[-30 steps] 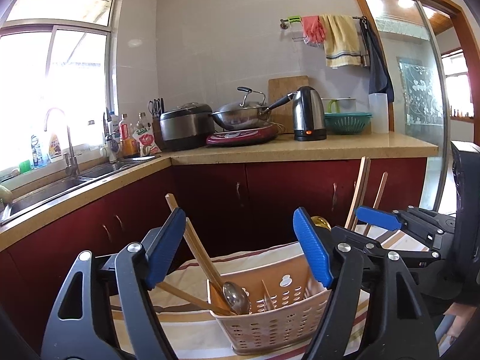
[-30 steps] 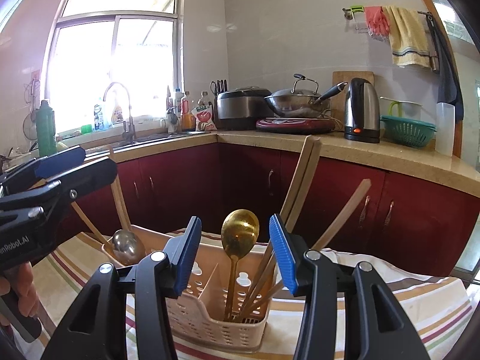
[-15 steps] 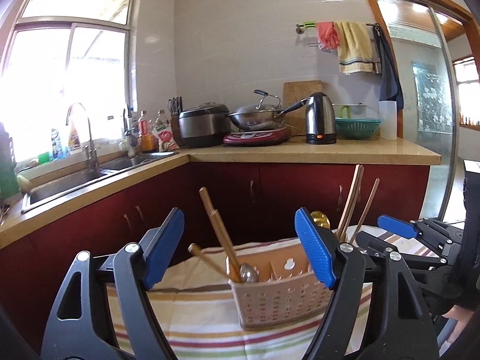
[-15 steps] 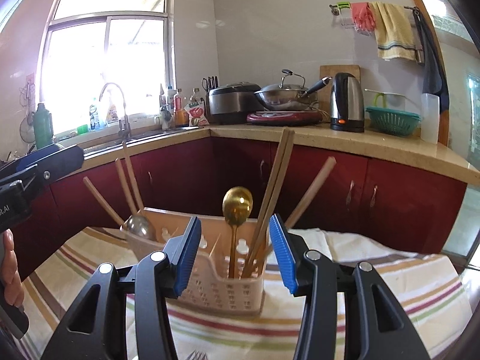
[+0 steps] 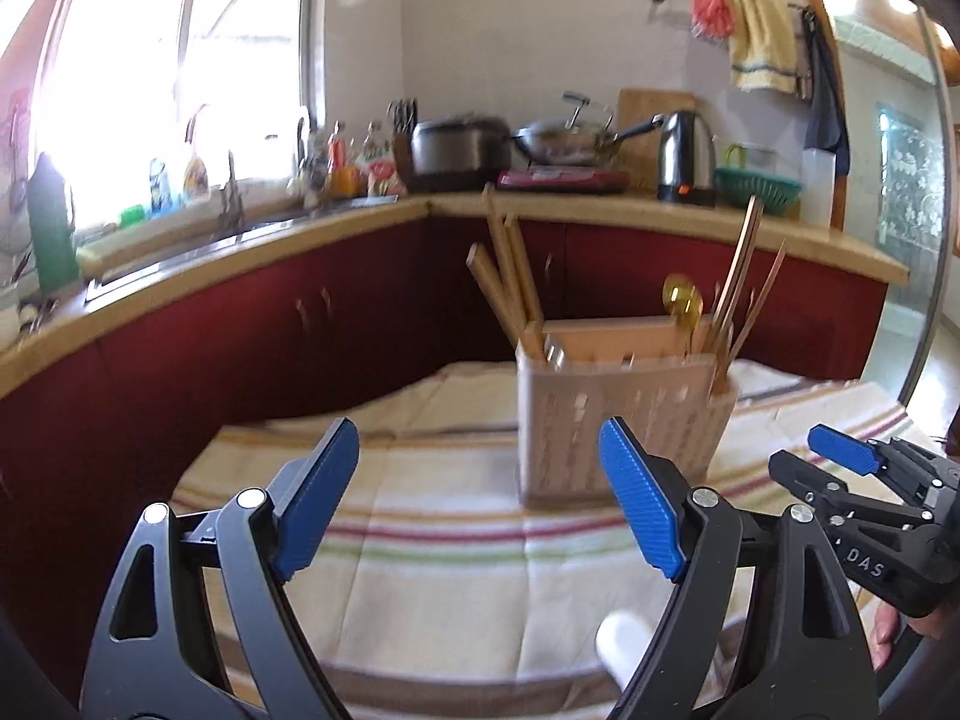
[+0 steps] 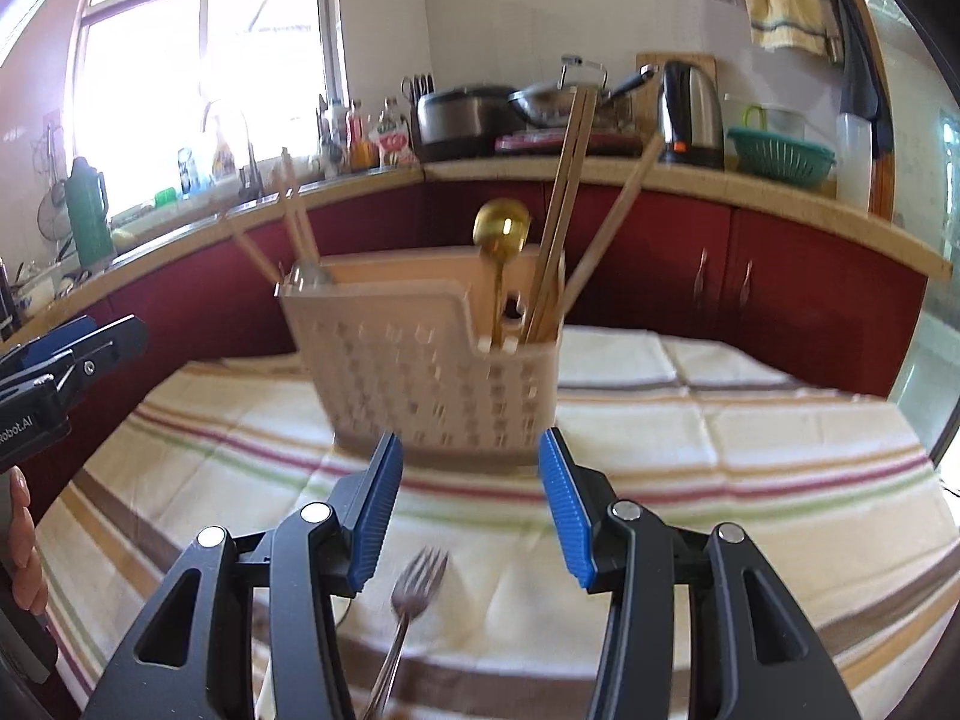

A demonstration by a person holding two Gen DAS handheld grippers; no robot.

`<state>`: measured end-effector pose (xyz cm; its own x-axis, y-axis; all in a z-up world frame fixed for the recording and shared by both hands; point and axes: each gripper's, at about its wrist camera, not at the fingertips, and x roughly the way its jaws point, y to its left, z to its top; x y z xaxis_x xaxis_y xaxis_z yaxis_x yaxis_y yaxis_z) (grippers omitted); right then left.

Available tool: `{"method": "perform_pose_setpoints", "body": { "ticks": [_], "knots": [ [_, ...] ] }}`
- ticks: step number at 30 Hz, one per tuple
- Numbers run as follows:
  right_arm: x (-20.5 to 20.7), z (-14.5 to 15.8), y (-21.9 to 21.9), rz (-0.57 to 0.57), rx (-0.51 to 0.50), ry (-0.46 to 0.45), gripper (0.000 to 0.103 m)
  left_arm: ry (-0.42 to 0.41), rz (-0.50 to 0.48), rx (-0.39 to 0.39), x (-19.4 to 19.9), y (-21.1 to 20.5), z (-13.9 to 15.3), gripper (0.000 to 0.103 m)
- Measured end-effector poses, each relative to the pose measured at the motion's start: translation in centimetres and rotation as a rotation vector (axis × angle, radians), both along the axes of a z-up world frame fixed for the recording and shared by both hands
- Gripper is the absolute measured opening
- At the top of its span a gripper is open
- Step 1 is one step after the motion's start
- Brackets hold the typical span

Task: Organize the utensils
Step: 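Move both open tools back down to the fork and white ceramic spoon on the cloth, then close the right tool on the silver fork while the left tool closes on the white ceramic spoon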

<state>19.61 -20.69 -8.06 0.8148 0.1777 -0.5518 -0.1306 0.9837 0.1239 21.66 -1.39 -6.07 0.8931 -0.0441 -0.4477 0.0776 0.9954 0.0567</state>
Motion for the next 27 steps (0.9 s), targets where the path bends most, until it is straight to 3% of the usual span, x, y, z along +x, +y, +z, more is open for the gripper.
{"method": "perform_pose_setpoints", "body": {
  "ticks": [12, 27],
  "knots": [
    [0.1, -3.8, 3.6, 0.040, -0.046, 0.152, 0.047, 0.151, 0.078, -0.004, -1.5, 4.2, -5.0, 0.081],
    [3.1, -7.2, 4.8, 0.005, -0.118, 0.353, 0.044, 0.213, 0.076, -0.042, -1.7, 5.5, -7.0, 0.081]
  ]
}}
